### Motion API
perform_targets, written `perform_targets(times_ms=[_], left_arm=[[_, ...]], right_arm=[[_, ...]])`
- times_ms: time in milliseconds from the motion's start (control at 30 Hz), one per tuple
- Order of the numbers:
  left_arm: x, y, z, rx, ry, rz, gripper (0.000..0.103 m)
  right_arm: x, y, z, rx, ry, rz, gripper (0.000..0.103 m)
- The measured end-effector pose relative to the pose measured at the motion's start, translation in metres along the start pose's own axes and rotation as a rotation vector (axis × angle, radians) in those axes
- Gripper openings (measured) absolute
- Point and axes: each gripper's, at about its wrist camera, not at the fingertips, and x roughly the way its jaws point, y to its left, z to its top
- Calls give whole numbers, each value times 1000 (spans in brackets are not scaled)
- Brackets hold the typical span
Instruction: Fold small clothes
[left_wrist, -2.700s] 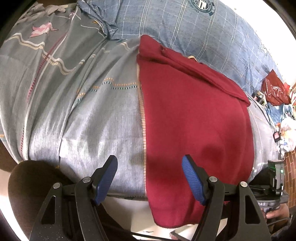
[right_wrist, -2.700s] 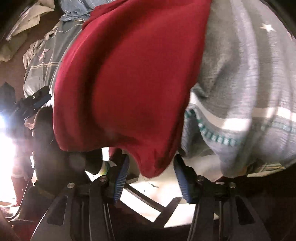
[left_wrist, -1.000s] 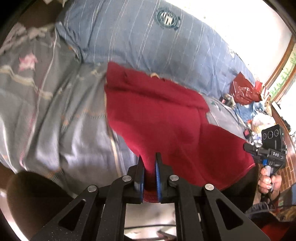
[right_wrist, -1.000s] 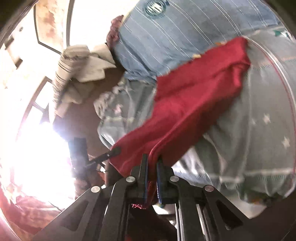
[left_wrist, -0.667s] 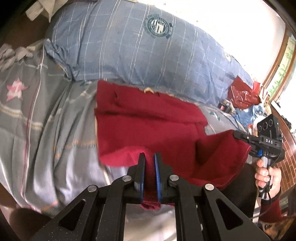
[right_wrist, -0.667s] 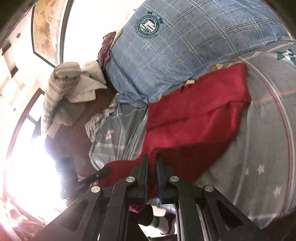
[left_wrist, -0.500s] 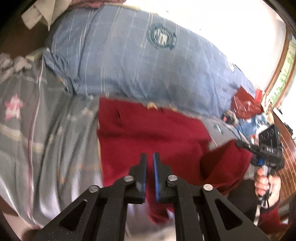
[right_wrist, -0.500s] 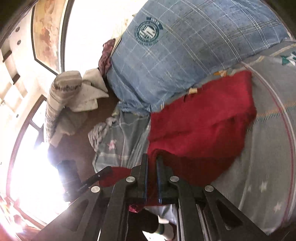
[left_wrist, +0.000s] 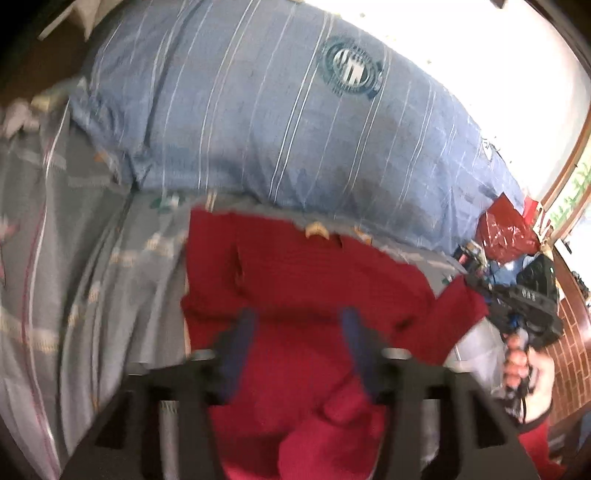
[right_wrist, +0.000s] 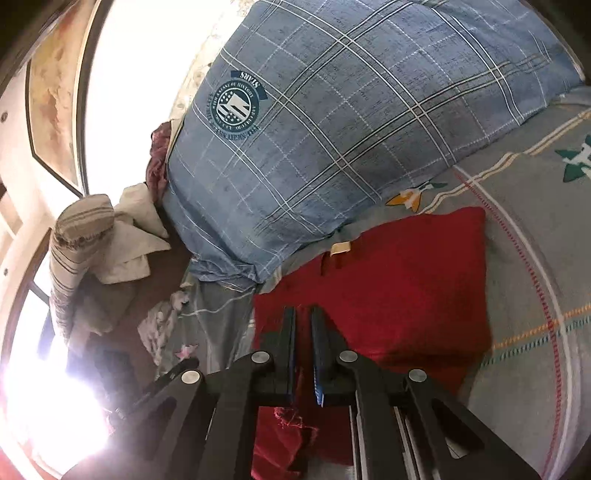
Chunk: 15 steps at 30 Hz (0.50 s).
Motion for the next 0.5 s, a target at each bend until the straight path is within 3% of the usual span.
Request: perform_targets(times_ms=[267,367,500], left_arm=[[12,16,-80,-125,222,-22,58],[8,16,-100,-160,216,8,58],[1,17,-118,-242,263,-42,58]], right_arm=[[10,-23,-6,34,34,6,7],[10,-27,-7,43,44,18,8],[7,-26,-11,33,42,19,9]])
